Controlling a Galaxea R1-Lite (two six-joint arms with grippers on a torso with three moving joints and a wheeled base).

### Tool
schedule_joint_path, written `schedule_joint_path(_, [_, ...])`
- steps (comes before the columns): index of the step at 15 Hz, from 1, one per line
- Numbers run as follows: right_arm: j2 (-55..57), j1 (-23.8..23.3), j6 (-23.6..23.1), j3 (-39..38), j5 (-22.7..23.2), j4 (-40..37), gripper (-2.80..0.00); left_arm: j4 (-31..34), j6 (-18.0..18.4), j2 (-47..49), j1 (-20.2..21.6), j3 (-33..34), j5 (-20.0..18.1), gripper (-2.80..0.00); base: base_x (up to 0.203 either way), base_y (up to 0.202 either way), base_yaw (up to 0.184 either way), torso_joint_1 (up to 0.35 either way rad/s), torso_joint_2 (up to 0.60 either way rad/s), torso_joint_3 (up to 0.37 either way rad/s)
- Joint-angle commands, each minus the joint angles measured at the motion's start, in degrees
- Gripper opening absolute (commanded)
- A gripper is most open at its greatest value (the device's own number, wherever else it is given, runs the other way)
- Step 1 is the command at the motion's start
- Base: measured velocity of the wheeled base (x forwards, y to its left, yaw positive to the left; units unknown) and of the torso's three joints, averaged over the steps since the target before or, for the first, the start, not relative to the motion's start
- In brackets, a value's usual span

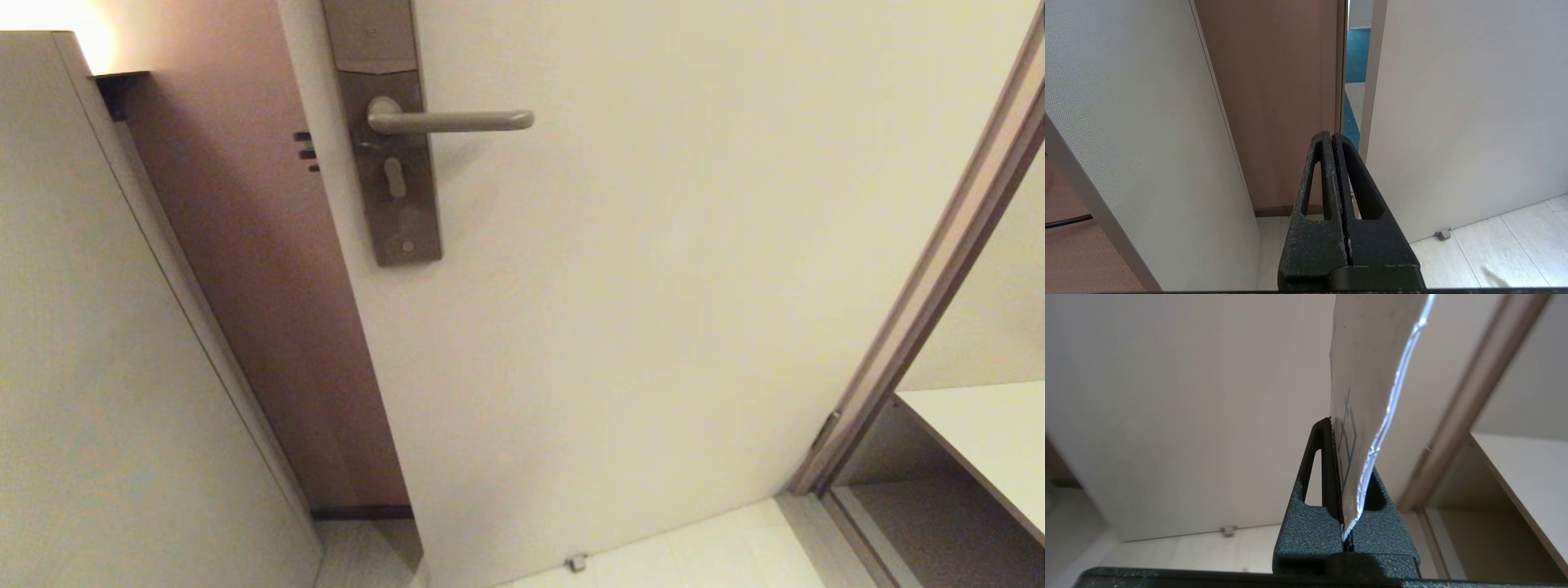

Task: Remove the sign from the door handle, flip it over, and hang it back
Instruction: Hang the sign back with the other side facing out

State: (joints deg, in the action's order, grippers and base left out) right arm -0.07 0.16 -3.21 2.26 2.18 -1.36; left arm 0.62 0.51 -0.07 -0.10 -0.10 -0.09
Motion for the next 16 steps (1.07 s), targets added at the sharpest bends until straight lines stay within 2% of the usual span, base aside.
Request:
schedule_joint_path(1, [0.1, 0.0, 0.1, 2.3, 1.8, -1.2, -2.80, 0.0, 0.0, 0.1, 0.0, 0.0, 0.0, -2.80, 0.000, 0.000, 0.000, 0.000, 0.00, 0.000])
schedule_joint_path(4, [1.1, 0.0, 0.5, 6.1, 3.2, -5.3, -2.80, 0.0, 0.0, 0.1, 0.0, 0.0, 0.0, -2.80, 0.000, 0.000, 0.000, 0.000, 0.00, 0.000])
schedule_joint_path(7, [6.9, 0.1, 0.7, 8.8, 3.2, -5.0, -2.80, 0.0, 0.0, 0.1, 0.0, 0.0, 0.0, -2.80, 0.000, 0.000, 0.000, 0.000, 0.00, 0.000])
schedule_joint_path(11, [21.6, 1.7, 4.0, 13.0, 2.9, 2.8, -2.80, 0.0, 0.0, 0.1, 0.0, 0.0, 0.0, -2.80, 0.000, 0.000, 0.000, 0.000, 0.00, 0.000])
schedule_joint_path(13, [29.3, 2.0, 4.7, 17.8, 2.9, 7.3, -2.80, 0.0, 0.0, 0.1, 0.0, 0.0, 0.0, -2.80, 0.000, 0.000, 0.000, 0.000, 0.00, 0.000])
schedule_joint_path(16, [38.1, 2.1, 4.9, 26.3, 3.2, 10.0, -2.80, 0.0, 0.0, 0.1, 0.0, 0.0, 0.0, -2.80, 0.000, 0.000, 0.000, 0.000, 0.00, 0.000])
